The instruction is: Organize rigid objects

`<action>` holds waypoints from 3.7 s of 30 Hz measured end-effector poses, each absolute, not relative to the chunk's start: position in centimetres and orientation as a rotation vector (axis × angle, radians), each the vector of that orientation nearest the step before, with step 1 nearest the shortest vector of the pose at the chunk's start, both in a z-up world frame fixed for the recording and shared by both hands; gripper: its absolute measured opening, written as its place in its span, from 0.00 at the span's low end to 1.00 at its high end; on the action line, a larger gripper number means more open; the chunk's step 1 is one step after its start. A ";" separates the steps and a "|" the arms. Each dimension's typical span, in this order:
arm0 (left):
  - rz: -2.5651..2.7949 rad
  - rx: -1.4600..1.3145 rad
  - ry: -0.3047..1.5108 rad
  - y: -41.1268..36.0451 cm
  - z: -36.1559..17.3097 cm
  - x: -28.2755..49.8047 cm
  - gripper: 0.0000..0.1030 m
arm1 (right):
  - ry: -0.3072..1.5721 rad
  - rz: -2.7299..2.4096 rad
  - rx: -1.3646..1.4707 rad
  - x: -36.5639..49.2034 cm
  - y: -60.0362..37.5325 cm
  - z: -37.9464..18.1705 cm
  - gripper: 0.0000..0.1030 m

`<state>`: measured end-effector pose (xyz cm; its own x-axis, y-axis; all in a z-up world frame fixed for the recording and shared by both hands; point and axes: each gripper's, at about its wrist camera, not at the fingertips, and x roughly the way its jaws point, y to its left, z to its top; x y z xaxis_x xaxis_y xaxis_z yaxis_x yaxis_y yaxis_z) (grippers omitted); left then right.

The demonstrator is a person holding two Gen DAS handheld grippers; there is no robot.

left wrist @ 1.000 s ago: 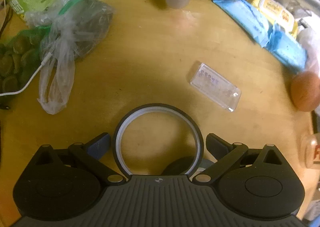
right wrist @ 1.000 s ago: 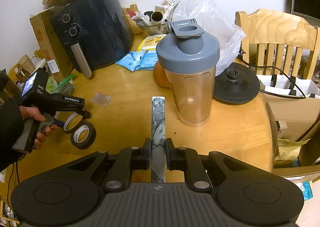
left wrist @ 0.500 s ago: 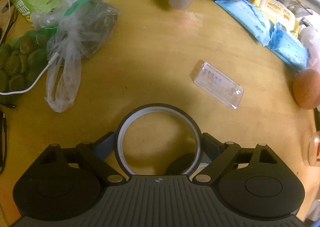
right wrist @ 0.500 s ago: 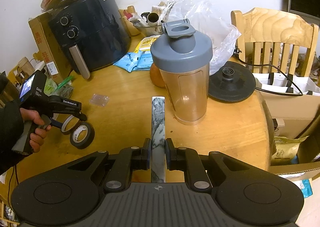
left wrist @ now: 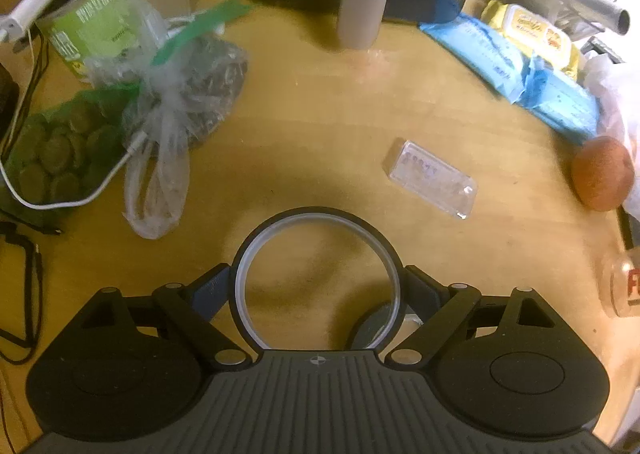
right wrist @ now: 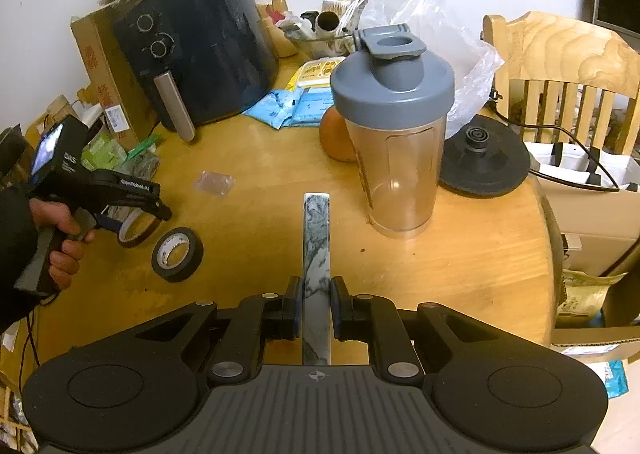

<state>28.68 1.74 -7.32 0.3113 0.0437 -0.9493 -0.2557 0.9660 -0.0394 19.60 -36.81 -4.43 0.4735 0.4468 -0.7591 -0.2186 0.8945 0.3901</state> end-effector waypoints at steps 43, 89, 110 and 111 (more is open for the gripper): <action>0.094 -0.087 0.979 -0.1 4.3 15.5 0.89 | 0.986 0.545 0.170 17.2 -32.6 -1.6 0.16; -0.120 -0.058 1.200 -5.4 -0.7 4.9 0.89 | 1.202 0.739 -0.027 11.1 -27.4 -2.9 0.16; -0.058 -0.050 1.156 -4.2 -0.2 4.0 1.00 | 1.139 0.699 -0.158 10.8 -28.1 -2.7 1.00; -0.056 -0.045 1.149 -4.2 -0.2 4.0 1.00 | 1.141 0.698 -0.156 10.8 -28.1 -2.8 1.00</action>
<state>4.01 -4.21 -0.16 0.4087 -0.0678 -0.9102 0.0213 0.9977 -0.0648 10.84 -28.14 -2.80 0.2326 0.4290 -0.8729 -0.5813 0.7808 0.2288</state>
